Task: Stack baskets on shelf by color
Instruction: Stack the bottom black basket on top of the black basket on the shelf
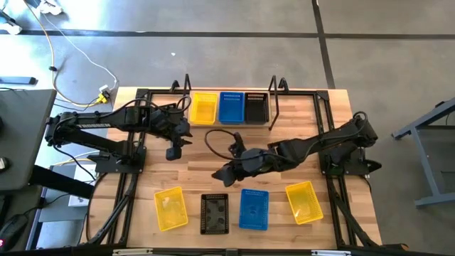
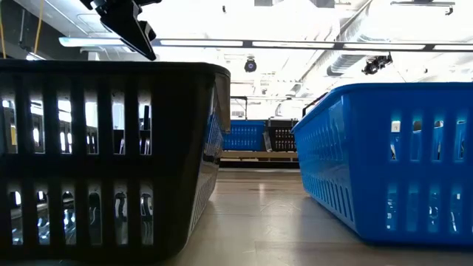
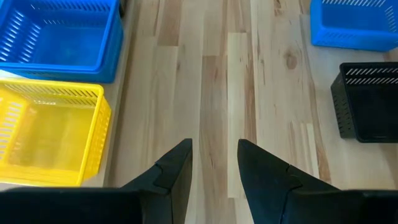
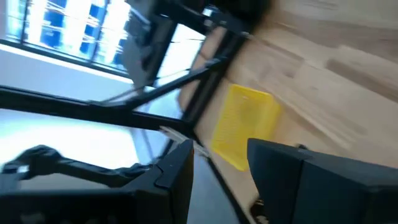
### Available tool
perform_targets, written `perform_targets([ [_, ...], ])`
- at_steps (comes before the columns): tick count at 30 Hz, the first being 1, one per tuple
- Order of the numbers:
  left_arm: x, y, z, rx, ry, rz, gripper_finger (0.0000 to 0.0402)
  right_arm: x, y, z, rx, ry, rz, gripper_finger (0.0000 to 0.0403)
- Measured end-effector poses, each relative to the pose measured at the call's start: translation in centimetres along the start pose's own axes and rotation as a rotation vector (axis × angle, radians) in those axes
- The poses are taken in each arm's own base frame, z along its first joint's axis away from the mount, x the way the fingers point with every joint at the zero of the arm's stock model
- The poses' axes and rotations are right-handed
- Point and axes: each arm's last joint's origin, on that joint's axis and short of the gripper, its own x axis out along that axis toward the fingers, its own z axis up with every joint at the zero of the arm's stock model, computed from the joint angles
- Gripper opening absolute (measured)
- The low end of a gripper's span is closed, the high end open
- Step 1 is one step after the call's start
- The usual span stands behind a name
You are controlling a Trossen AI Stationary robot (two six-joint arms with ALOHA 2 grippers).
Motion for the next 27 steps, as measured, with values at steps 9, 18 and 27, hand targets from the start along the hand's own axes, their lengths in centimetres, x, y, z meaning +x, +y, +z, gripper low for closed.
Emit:
perform_targets([
  [9,0.0,0.0,0.0,0.007,0.001,0.001,0.0119,-0.2,1.7,-0.7,0.01,-0.044,0.114,0.0135],
  [18,0.0,0.0,0.0,0.0,0.002,0.002,0.0119,0.2,3.9,-0.9,-0.033,-0.052,0.123,0.0135],
  [27,0.0,0.0,0.0,0.0,0.002,0.003,0.0119,2.3,3.8,-1.6,0.024,0.082,-0.145,0.0135],
])
